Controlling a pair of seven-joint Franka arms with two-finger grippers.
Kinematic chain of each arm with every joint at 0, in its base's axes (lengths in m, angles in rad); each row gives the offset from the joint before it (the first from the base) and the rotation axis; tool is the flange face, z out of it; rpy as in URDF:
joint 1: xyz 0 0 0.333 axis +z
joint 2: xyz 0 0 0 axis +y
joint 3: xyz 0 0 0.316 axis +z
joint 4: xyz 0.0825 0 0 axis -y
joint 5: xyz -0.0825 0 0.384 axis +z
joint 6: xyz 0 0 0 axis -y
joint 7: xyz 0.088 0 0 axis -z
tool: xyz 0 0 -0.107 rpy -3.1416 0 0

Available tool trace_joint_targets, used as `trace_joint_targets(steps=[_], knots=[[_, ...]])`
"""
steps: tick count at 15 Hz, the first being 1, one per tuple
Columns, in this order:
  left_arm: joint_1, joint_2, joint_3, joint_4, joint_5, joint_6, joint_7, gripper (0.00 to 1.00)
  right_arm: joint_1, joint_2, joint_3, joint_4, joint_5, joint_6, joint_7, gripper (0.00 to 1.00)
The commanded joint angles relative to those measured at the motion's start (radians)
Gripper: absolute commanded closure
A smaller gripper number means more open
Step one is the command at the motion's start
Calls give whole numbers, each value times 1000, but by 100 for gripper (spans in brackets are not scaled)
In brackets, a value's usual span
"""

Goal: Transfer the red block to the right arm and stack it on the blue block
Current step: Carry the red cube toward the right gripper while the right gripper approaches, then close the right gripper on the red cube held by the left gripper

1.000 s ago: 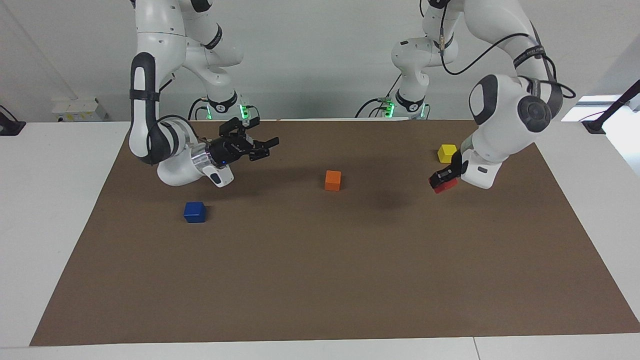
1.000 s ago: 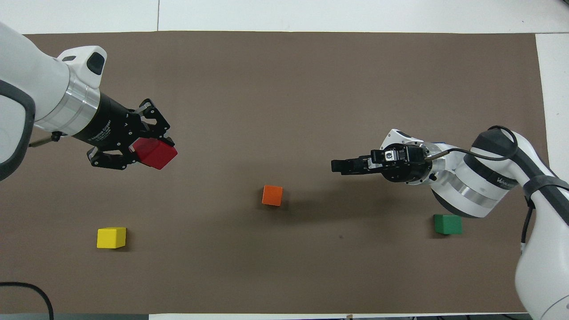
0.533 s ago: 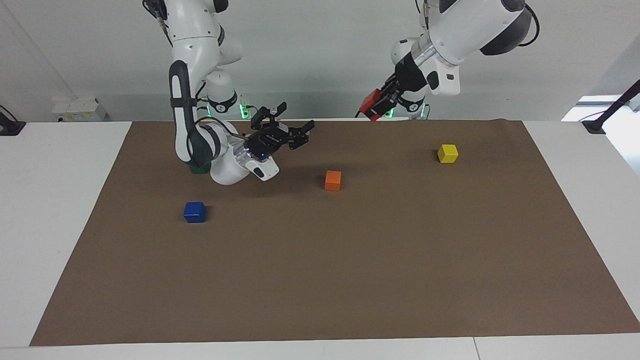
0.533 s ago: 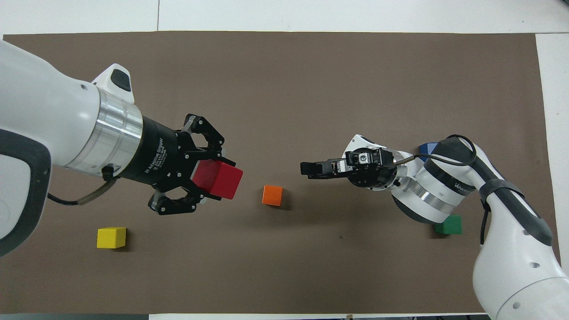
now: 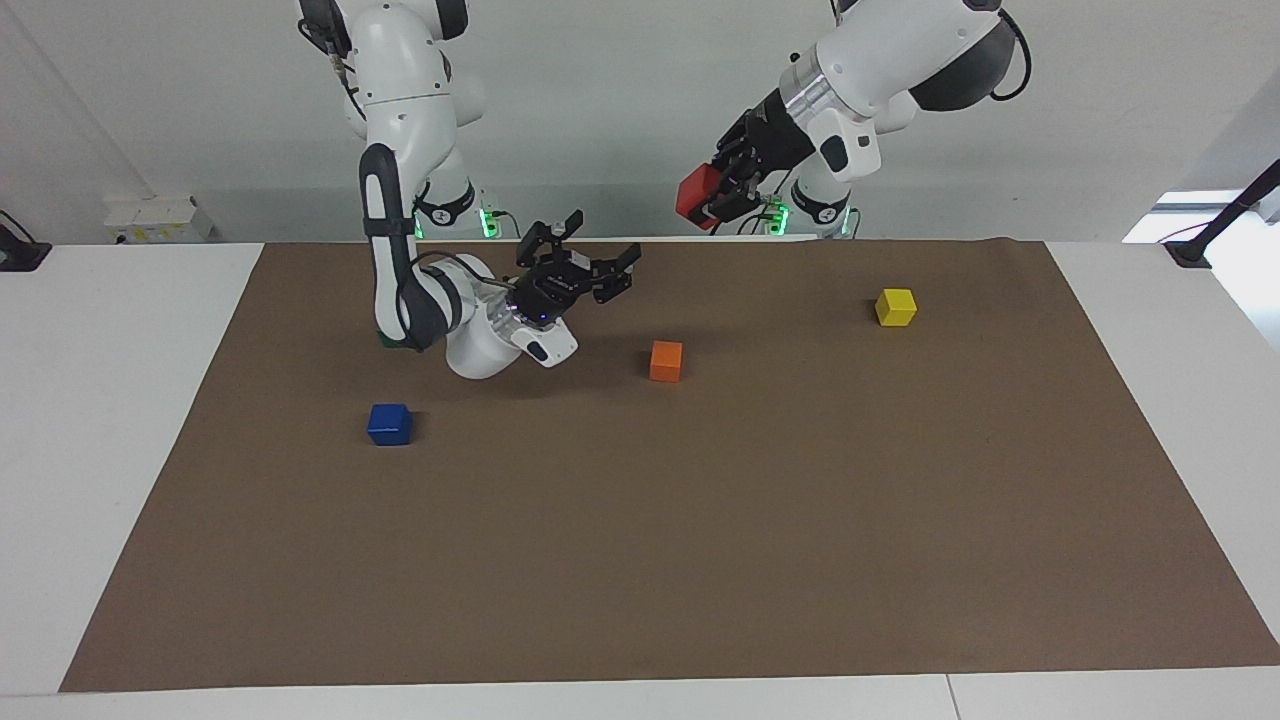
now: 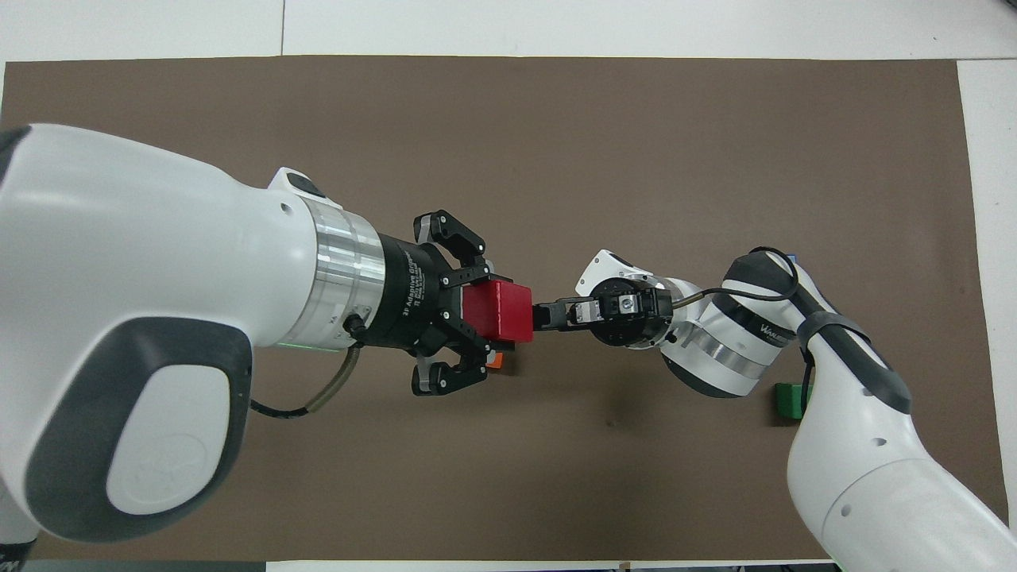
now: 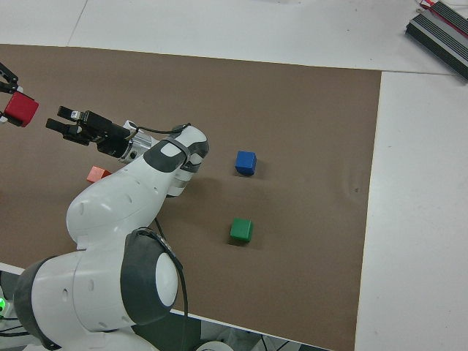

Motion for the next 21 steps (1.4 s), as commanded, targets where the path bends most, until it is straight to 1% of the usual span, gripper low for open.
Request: trace_joint_targets(steps=[1,3,5,6,8,11,13,15,16,17,18,19,21], knots=[[-17,-62,13,-80,-25,63,-43,100,18,49,3,29,19,-20,-37,0],[-29,-65,12,-83,-25,67,-64,100,33,65,4,48,20,-16,-77,0],[-37,-66,13,-111,-22,116,-77,100,44,65,4,48,28,-16,-79,0],[-40,-80,12,-128,-22,135,-77,100,47,63,12,48,30,-14,-80,0],[-46,-89,12,-154,-19,150,-74,100,44,63,52,49,34,-11,-85,0],[-51,-105,12,-181,-16,153,-55,100,47,63,52,49,34,-6,-85,0],[-51,-109,12,-188,-14,152,-51,100,44,62,50,48,33,-5,-74,13],[-51,-111,12,-192,-14,147,-15,100,31,56,50,48,31,-2,-42,17],[-51,-119,12,-200,-14,144,15,100,30,50,52,46,33,10,-42,25],[-51,-122,12,-206,-16,143,38,100,31,46,52,46,33,24,-42,49],[-51,-123,12,-212,-14,143,45,100,33,45,50,46,31,27,-48,88],[-51,-125,12,-212,-14,143,43,100,31,37,50,42,31,30,-53,100],[-51,-125,12,-212,-14,144,45,100,30,31,49,39,28,46,-53,100]])
